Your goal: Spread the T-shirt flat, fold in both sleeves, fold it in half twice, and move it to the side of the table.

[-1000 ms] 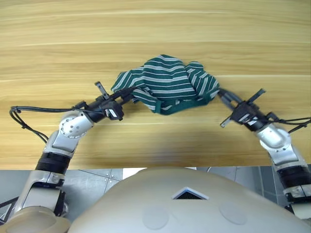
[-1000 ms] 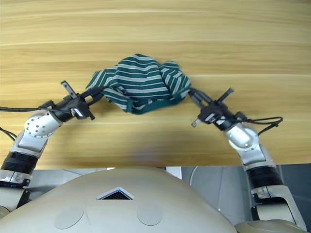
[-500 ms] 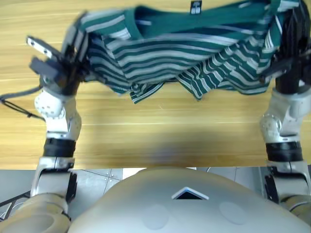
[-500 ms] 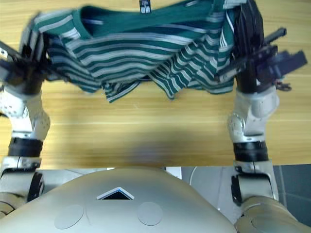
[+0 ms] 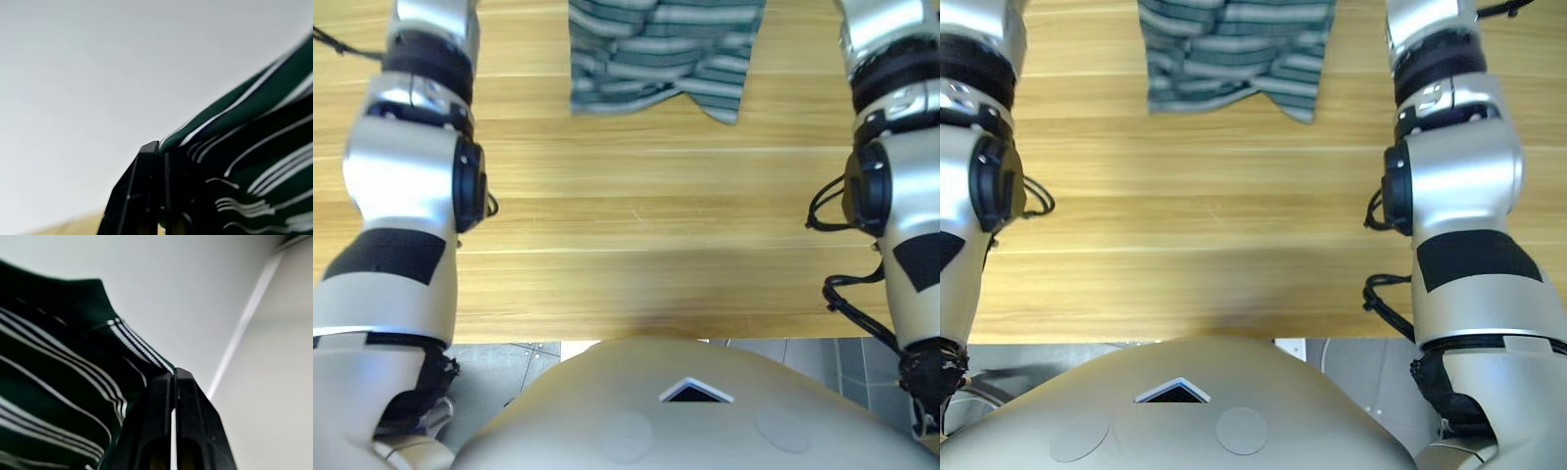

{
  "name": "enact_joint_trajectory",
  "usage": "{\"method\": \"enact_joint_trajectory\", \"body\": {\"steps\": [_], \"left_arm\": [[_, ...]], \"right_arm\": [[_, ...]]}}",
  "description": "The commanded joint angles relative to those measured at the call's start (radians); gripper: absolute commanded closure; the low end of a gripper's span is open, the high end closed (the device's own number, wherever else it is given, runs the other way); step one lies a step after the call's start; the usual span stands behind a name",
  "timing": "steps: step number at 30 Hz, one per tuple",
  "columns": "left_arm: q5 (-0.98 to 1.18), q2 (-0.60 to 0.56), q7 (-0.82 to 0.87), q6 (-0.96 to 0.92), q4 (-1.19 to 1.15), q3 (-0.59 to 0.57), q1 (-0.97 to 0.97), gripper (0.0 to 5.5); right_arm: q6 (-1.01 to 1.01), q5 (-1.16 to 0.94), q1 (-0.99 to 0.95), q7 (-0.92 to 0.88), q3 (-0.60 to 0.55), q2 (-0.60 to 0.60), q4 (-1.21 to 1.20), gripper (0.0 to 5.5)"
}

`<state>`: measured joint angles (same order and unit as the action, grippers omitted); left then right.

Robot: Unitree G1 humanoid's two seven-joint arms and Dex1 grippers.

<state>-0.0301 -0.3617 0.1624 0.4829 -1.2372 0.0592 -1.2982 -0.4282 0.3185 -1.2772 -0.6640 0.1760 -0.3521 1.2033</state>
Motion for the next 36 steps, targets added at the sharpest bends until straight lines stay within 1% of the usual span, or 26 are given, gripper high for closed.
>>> {"method": "enact_joint_trajectory", "body": {"steps": [1,2,4,5,6,8,9,10,11,12,13,15,17,20,24,28,30,35,36], "left_arm": [[0.085,-0.073,-0.009,0.066,-0.069,-0.161,-0.098,5.48],[0.086,-0.080,-0.038,0.071,-0.075,-0.178,-0.085,5.48],[0.097,-0.104,-0.141,0.122,-0.069,-0.207,-0.018,5.48],[0.103,-0.114,-0.224,0.159,-0.058,-0.213,0.047,5.48],[0.100,-0.121,-0.345,0.208,-0.041,-0.200,0.145,5.48],[0.064,-0.131,-0.563,0.310,0.000,-0.134,0.330,5.48],[0.028,-0.148,-0.690,0.395,0.034,-0.065,0.450,5.48],[0.035,-0.171,-0.870,0.477,0.088,0.009,0.599,5.48],[0.050,-0.190,-1.001,0.528,0.133,0.058,0.717,5.48],[0.060,-0.208,-1.071,0.558,0.168,0.087,0.815,5.48],[0.071,-0.231,-1.111,0.573,0.217,0.112,0.916,5.48],[0.107,-0.285,-1.140,0.571,0.359,0.136,1.108,5.48],[0.115,-0.327,-1.150,0.554,0.479,0.140,1.233,5.48],[0.153,-0.368,-1.137,0.498,0.667,0.124,1.343,5.48],[0.227,-0.409,-1.091,0.402,0.856,0.056,1.460,5.48],[0.404,-0.411,-1.095,0.351,1.019,-0.006,1.614,5.48],[0.393,-0.408,-1.086,0.334,1.046,-0.021,1.663,5.48],[0.354,-0.384,-1.084,0.291,0.979,-0.034,1.651,5.48],[0.354,-0.377,-1.092,0.285,0.978,-0.029,1.661,5.17]], "right_arm": [[-0.132,0.050,-0.093,-0.177,-0.029,-0.073,0.056,5.50],[-0.158,0.046,-0.080,-0.142,-0.035,-0.077,0.066,5.50],[-0.225,-0.001,-0.021,0.028,-0.063,-0.084,0.072,5.50],[-0.254,-0.044,0.032,0.170,-0.084,-0.085,0.069,5.50],[-0.288,-0.077,0.108,0.331,-0.086,-0.091,0.051,5.50],[-0.368,-0.110,0.261,0.584,-0.053,-0.112,-0.015,5.50],[-0.422,-0.134,0.365,0.720,-0.010,-0.137,-0.088,5.50],[-0.469,-0.216,0.525,0.896,0.073,-0.196,-0.243,5.50],[-0.526,-0.279,0.665,1.038,0.160,-0.263,-0.375,5.50],[-0.564,-0.328,0.787,1.154,0.244,-0.337,-0.495,5.50],[-0.570,-0.333,0.883,1.200,0.274,-0.382,-0.576,5.50],[-0.549,-0.355,1.054,1.239,0.285,-0.467,-0.721,5.50],[-0.488,-0.394,1.180,1.253,0.244,-0.527,-0.865,5.50],[-0.400,-0.402,1.261,1.277,0.197,-0.559,-1.004,5.50],[-0.315,-0.391,1.376,1.290,0.128,-0.600,-1.145,5.50],[-0.295,-0.444,1.551,1.292,0.040,-0.633,-1.271,5.50],[-0.274,-0.441,1.605,1.295,0.015,-0.630,-1.302,5.50],[-0.232,-0.320,1.611,1.297,0.012,-0.587,-1.254,5.50],[-0.233,-0.311,1.627,1.297,0.009,-0.583,-1.258,5.50]]}}
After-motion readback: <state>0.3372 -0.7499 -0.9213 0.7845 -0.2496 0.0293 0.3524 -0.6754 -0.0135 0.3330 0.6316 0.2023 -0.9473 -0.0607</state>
